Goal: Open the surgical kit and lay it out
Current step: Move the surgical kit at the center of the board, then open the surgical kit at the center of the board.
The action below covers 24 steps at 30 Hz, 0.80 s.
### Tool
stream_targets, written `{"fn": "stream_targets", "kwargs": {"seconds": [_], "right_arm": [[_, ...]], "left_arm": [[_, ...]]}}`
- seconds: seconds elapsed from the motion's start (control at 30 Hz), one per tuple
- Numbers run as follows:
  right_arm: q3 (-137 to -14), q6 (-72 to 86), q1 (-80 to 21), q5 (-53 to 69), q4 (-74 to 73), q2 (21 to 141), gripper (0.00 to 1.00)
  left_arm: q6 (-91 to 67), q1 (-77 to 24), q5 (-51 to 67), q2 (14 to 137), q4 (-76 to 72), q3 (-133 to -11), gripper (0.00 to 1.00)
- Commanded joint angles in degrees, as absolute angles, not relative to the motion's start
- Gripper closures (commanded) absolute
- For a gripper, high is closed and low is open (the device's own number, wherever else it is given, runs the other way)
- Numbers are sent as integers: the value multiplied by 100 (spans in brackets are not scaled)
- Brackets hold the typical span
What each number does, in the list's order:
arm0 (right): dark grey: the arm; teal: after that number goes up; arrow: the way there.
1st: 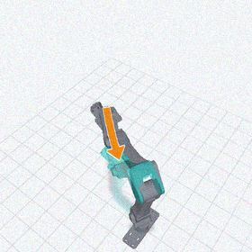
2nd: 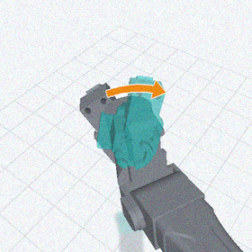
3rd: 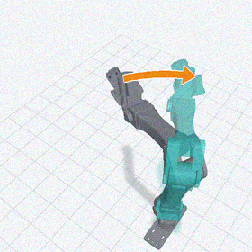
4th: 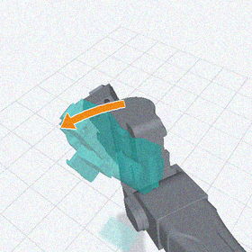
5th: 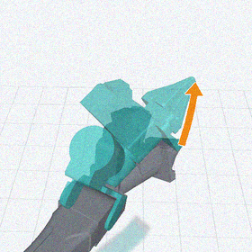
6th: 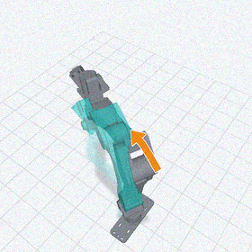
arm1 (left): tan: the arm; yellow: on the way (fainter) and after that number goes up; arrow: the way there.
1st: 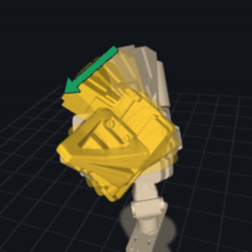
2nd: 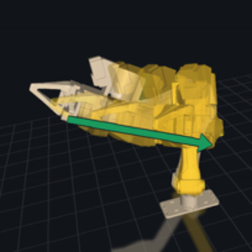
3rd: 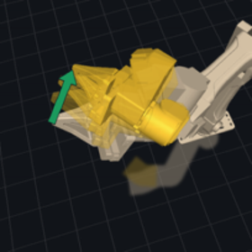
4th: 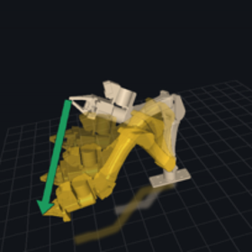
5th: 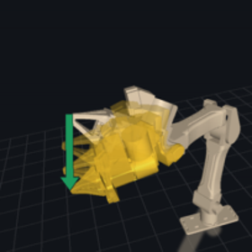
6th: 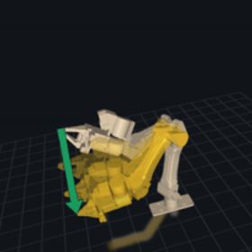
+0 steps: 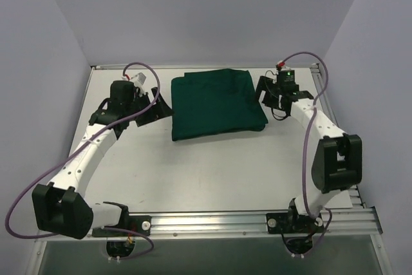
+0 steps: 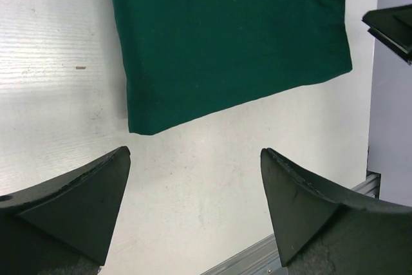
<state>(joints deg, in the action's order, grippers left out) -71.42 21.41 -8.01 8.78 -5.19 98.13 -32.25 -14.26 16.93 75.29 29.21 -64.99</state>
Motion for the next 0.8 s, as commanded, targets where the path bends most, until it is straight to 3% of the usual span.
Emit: {"fn": "stream_targets", "kwargs": {"seconds": [0.0, 0.17, 0.43, 0.77], "right_arm": [[-6558, 2214, -677, 817, -967, 8984, 20], [-5714, 2391, -379, 1343, -660, 8350, 25], [-5090, 2549, -36, 2205, 78, 8534, 31], [-4852, 2865, -26, 2874, 790, 8763, 53]], "left_arm": [[-3085, -1494, 1687, 7181, 3041, -6601, 9], [-3146, -1897, 1635, 7023, 3102, -6548, 9], [-3120, -2768, 1239, 7163, 3112, -6768, 11], [-3129, -3295, 1072, 7374, 2795, -6759, 13]]}}
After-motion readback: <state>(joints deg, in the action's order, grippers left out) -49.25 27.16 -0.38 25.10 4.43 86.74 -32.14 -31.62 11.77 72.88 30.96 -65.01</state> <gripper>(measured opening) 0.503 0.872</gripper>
